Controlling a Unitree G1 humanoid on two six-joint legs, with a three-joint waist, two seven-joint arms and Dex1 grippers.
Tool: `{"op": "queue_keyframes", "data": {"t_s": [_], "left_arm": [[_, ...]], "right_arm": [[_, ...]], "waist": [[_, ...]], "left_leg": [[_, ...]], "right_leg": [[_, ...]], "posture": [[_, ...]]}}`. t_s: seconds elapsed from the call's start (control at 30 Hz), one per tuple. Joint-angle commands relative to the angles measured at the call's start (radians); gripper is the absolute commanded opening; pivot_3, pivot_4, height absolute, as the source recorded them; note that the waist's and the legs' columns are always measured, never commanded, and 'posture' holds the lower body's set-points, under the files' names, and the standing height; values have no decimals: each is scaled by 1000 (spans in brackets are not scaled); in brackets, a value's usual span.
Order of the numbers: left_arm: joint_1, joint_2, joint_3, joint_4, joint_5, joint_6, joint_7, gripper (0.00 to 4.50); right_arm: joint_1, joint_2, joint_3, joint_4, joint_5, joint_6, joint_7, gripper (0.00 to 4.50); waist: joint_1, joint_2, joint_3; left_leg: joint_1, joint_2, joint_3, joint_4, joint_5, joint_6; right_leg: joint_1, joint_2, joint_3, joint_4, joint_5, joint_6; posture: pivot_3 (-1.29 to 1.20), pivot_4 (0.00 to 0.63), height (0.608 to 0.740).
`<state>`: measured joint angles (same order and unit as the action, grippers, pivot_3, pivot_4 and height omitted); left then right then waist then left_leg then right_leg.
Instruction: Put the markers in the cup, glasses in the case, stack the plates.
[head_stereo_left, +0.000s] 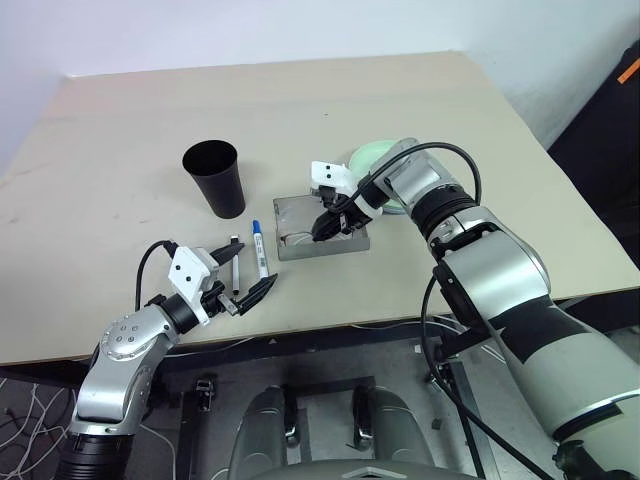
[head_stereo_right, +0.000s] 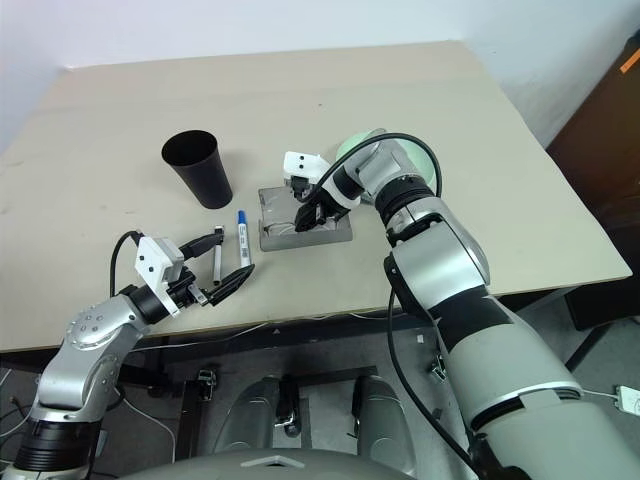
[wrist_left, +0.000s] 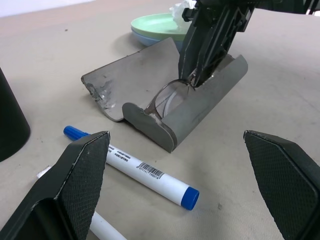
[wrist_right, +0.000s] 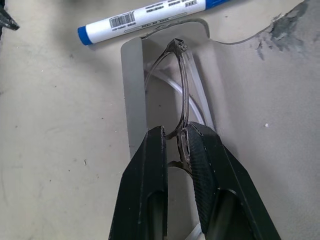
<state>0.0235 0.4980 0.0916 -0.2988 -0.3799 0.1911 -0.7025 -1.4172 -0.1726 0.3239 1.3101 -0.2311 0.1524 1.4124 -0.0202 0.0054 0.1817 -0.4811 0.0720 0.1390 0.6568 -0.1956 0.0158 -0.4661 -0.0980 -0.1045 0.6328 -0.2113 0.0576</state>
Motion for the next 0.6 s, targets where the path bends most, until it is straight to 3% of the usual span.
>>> {"op": "queue_keyframes", "data": {"t_s": [0.03, 0.27, 0.57, 0.6], "left_arm": [[-12, 7, 2, -42, -4, 0, 1, 4500], [-15, 7, 3, -38, -6, -1, -4, 4500], [-13, 7, 5, -36, -5, -4, -6, 4500], [-12, 8, 7, -35, -5, -4, -7, 4500]], "right_arm": [[-48, -12, -36, -4, 15, 20, 24, 778], [-70, -34, -69, -8, 19, 8, 25, 778], [-104, -59, -194, -8, 90, 26, -90, 778], [-103, -60, -203, -8, 95, 28, -99, 953]], "waist": [[0, 0, 0], [0, 0, 0], [0, 0, 0], [0, 0, 0]], "left_leg": [[0, 0, 0, 0, 0, 0], [0, 0, 0, 0, 0, 0], [0, 0, 0, 0, 0, 0], [0, 0, 0, 0, 0, 0]], "right_leg": [[0, 0, 0, 0, 0, 0], [0, 0, 0, 0, 0, 0], [0, 0, 0, 0, 0, 0], [0, 0, 0, 0, 0, 0]], "posture": [[0, 150, 701], [0, 150, 701], [0, 150, 701], [0, 150, 701]]}}
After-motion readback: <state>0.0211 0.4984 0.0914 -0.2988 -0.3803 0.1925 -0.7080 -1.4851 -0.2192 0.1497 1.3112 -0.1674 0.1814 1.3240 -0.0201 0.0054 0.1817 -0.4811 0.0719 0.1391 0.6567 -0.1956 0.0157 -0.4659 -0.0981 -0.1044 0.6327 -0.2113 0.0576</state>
